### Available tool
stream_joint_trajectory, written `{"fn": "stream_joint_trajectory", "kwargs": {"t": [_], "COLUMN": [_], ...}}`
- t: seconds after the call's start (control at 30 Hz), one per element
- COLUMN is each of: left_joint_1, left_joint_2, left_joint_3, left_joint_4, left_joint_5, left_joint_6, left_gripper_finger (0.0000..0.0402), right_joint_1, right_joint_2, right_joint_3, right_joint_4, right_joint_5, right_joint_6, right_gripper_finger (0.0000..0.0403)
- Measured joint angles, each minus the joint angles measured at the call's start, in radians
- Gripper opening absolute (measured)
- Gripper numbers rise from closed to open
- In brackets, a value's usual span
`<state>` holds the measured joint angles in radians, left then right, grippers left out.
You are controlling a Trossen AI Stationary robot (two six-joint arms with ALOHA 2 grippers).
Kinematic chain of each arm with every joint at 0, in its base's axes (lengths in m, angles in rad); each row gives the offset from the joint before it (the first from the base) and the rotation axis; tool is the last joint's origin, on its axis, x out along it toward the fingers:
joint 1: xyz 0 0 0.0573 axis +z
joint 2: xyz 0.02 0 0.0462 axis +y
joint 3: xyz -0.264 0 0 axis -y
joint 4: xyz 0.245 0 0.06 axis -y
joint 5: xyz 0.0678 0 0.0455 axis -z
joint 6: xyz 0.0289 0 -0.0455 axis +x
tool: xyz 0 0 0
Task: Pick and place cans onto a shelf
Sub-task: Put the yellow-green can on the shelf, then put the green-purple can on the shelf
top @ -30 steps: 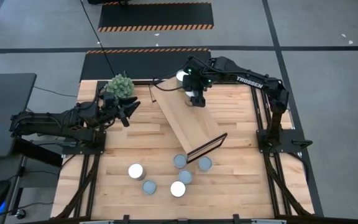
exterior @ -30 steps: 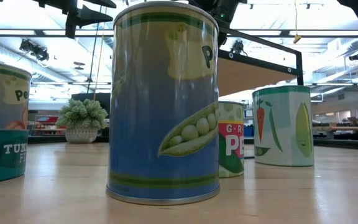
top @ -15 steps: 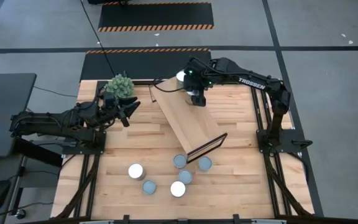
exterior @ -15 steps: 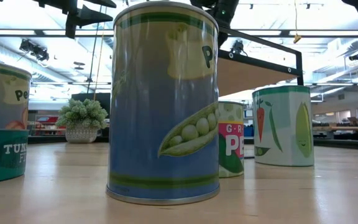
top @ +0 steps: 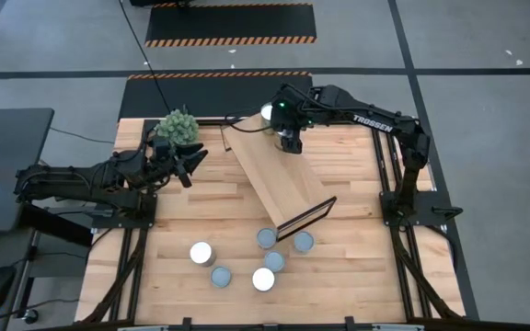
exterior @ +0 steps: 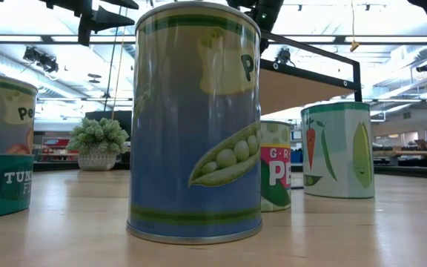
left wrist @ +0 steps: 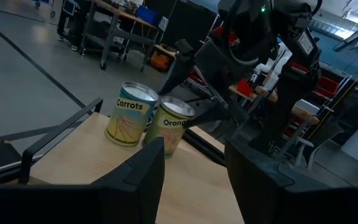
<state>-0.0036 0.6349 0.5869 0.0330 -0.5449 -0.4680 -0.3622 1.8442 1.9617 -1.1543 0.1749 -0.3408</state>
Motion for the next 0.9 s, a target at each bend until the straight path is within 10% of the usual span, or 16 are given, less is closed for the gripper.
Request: {"fn": "stream_joint_trajectory", "kwargs": {"t": [0.3,0.6,0.9], "left_joint_1": [0.0,-0.001,-0.004], "left_joint_2": [0.0,0.006,0.007], "left_joint_3": [0.0,0.0,0.012], "left_joint_4": [0.0,-0.072,-0.136], "left_joint_5": [0.014,0.386,0.442], "left_joint_6": [-0.016,-0.019,-0.019], "left_gripper_finger": [0.0174,0.0179,0.0278], "right_joint_1": [0.004,0.014,0.049], "right_joint_2": [-0.007,-0.055,-0.088], "right_joint_3": [0.0,0.002,0.003], "right_joint_4": [0.005,0.056,0.081], "right_joint_5": [0.01,0.008,0.014], "right_joint_6": [0.007,0.035,0.059], "right_gripper_finger": [0.0389,0.0389,0.0389]}}
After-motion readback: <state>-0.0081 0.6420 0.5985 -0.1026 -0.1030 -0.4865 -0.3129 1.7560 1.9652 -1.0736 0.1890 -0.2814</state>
